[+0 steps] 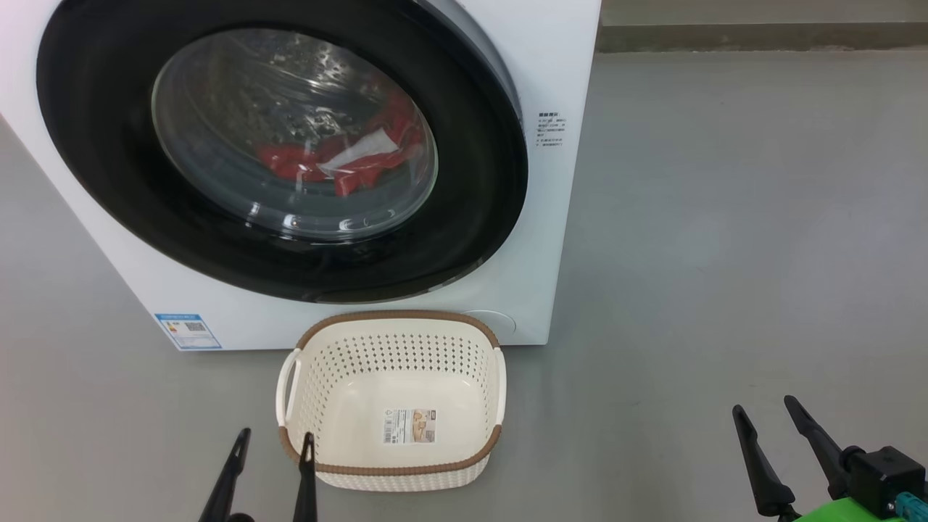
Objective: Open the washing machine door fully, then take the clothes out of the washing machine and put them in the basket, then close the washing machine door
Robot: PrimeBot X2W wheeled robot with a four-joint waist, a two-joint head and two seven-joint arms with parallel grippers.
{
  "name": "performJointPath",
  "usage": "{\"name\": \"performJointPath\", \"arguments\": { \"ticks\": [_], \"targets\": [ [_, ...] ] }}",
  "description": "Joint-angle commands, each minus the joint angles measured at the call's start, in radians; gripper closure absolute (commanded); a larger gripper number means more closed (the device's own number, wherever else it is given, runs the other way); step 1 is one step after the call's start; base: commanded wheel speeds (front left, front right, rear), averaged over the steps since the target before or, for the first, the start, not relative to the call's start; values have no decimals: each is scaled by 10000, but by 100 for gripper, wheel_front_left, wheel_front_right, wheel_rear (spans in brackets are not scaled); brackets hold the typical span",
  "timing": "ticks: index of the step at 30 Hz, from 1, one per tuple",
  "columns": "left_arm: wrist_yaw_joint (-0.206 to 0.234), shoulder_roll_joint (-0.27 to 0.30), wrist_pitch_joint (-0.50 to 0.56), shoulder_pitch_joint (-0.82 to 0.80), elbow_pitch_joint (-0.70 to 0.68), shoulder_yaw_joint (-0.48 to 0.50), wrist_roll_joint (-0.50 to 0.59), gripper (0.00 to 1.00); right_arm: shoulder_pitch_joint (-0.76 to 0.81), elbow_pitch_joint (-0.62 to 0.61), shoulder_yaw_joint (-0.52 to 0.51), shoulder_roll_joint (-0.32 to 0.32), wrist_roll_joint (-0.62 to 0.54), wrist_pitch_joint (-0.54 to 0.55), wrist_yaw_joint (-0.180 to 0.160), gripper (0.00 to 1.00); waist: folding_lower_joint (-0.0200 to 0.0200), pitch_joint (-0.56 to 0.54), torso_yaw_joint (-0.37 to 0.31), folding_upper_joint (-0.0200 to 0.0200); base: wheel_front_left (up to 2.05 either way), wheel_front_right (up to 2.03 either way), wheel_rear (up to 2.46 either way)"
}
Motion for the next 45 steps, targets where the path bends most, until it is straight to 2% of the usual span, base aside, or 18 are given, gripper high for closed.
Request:
{"name": "performJointPath", "arguments": {
  "ticks": [1, 15, 17, 18, 19, 24, 34, 38, 45],
  "targets": [
    [6, 48, -120, -98, -252, 357, 62, 0, -55, -284, 180, -240, -90, -120, 65, 0, -1, 4, -6, 0, 0, 0, 0],
    [-318, -135, -120, -135, -167, 652, 46, 0, -104, -428, -19, -108, 23, -120, 65, 0, -1, 85, -44, 0, 0, 0, 0],
    [-355, -159, -120, -147, -169, 676, 58, 0, -128, -519, -77, 0, 267, -120, 65, 62, -1, 92, -30, 0, 0, 0, 0],
    [-372, -173, -120, -156, -168, 684, 64, 0, -154, -553, -71, 30, 388, -120, 65, 98, -1, 99, -19, 0, 0, 0, 0],
    [-390, -186, -120, -167, -166, 693, 67, 0, -209, -599, -64, 60, 512, -120, 65, 100, -1, 107, -11, 0, 0, 0, 0],
    [-470, -282, -120, -276, -154, 683, 63, 0, -947, -825, -35, 315, 1501, -120, 65, 100, -1, 212, 54, 0, 0, 0, 0],
    [-660, -483, -120, -699, -194, 474, 3, 0, -3634, -763, 312, 564, 3138, -120, 65, 100, -1, 760, 513, 0, 0, 0, 0],
    [-699, -543, -120, -950, -258, 347, -31, 0, -4740, -519, 506, 379, 3756, -120, 65, 100, -1, 1228, 772, 0, 0, 0, 0],
    [-750, -606, -120, -1635, -266, 22, -99, 0, -6651, 102, 1308, -341, 5037, -120, 65, 100, -1, 2210, 1222, 0, 0, 0, 0]
  ]
}}
